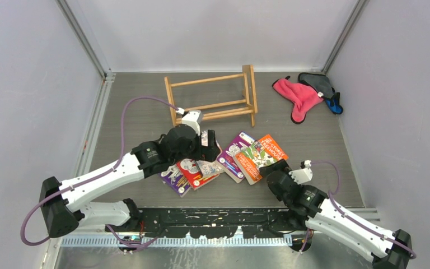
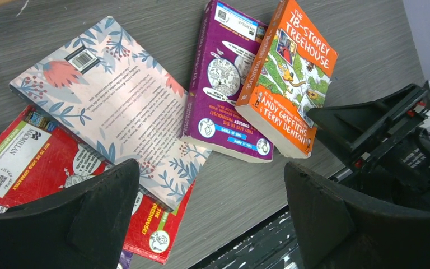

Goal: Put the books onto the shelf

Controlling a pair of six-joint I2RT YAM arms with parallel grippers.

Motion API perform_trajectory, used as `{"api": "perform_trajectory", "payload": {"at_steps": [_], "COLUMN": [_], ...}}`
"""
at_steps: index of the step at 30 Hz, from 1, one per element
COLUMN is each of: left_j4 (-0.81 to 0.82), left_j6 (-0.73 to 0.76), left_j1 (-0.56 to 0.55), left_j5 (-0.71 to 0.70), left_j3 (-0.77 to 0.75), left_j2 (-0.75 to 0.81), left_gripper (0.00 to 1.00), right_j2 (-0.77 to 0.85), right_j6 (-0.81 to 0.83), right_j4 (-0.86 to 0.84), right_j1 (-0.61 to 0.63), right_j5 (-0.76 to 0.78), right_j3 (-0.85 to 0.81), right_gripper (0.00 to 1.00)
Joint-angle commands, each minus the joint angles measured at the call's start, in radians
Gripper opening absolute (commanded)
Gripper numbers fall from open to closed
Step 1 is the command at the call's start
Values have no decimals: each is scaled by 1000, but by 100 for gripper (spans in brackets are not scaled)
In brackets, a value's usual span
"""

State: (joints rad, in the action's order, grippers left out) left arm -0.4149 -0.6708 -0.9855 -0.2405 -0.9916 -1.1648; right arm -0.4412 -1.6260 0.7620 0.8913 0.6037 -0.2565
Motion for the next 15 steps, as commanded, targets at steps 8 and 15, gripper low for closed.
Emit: {"api": "perform_trajectory", "payload": {"at_steps": [8,15], "left_j4": [55,49], "left_j6": [25,30], "left_j1": [-15,-23], "left_j5": [-13,-39], "left_j3": [-35,-37], "left_j2": [-2,-2], "left_gripper": [99,99], "right_j2": [84,56], "right_j6": [-109,-139], "right_j4": [-186,-278], "right_j1": [8,8], "right_j5": [1,-5], "right_j3": [135,194], "right_gripper": [100,100]}}
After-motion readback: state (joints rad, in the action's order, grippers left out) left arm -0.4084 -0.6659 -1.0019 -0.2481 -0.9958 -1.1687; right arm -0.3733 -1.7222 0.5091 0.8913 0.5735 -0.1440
